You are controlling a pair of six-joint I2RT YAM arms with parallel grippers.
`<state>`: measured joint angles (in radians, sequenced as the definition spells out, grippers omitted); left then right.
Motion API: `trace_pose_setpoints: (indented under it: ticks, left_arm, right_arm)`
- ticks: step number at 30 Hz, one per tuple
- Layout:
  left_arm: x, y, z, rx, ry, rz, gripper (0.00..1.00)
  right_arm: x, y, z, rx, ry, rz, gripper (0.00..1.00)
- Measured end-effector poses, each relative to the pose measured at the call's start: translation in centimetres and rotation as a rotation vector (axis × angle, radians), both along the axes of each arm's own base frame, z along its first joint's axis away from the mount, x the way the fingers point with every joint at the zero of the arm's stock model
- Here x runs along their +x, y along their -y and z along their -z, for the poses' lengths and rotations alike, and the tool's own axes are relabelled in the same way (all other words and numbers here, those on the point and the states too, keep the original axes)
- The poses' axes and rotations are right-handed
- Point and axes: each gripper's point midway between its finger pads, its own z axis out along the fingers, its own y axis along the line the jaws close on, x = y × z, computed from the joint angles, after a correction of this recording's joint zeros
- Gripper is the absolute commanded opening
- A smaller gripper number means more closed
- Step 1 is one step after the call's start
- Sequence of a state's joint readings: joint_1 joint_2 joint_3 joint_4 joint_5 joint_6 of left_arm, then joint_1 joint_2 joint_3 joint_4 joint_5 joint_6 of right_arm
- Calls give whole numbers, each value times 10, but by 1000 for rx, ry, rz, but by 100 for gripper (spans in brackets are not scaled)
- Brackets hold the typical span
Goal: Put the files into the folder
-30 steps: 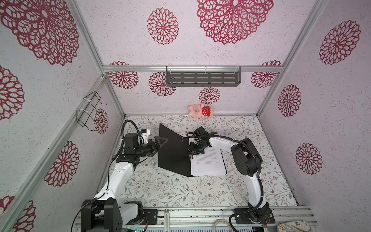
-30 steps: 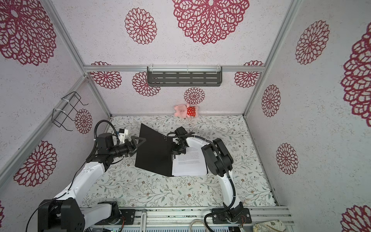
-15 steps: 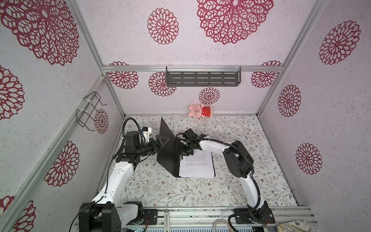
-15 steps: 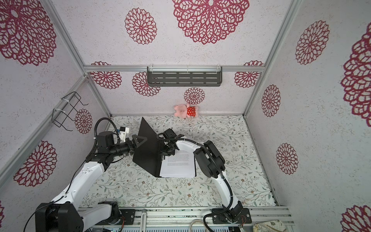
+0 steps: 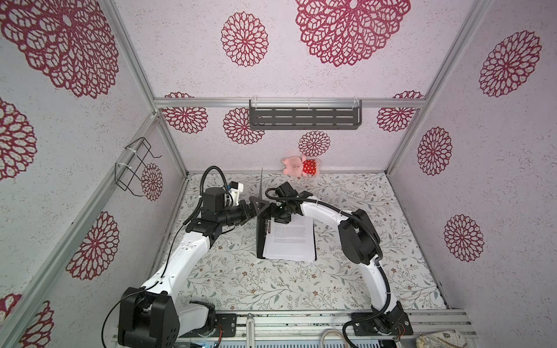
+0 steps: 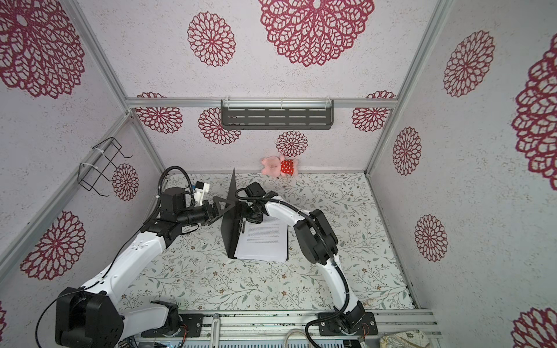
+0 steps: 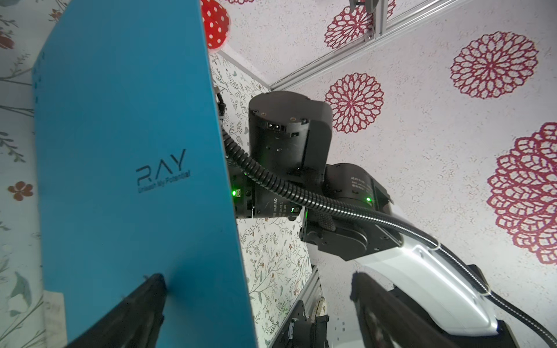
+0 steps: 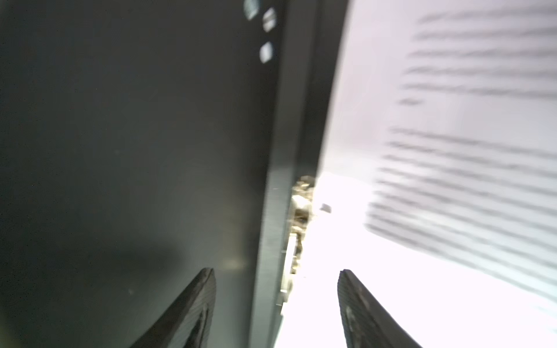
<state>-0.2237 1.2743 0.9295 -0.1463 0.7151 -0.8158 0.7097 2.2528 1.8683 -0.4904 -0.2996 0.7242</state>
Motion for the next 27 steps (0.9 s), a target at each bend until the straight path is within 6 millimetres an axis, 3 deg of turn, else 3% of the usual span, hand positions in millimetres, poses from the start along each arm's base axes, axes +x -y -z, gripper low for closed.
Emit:
trace_pose_setpoints:
  ticks: [3,7,11,13,18,23,25,27]
  left_arm:
    - [3,9,6,10,-10,14,99]
    - [7,28,13,26,-23,41,99]
    - [13,64,20,40,-20,104,99]
    - [16,85,28,49,-22,137,99]
    - [27,135,82,97,-84,201,99]
    - [31,161,142,132,-196,227,99]
    - [32,157,144,142,-210,215,99]
    - [41,144,124,148,-166,169,99]
  right_arm:
    - [1,22,-3,-39,18,25,72]
    - [-5,73,-17,-69,32,97,81]
    - [5,144,-57,-60,109,224,96]
    - [10,178,-81,-52,169,286,99]
    - [8,254,-128,-77,306,403,99]
    - [-5,296,-131,-187,361,453,99]
    - [-10,309,-123,-228,373,463,99]
    - [-15,324,-116,-259,394,483,99]
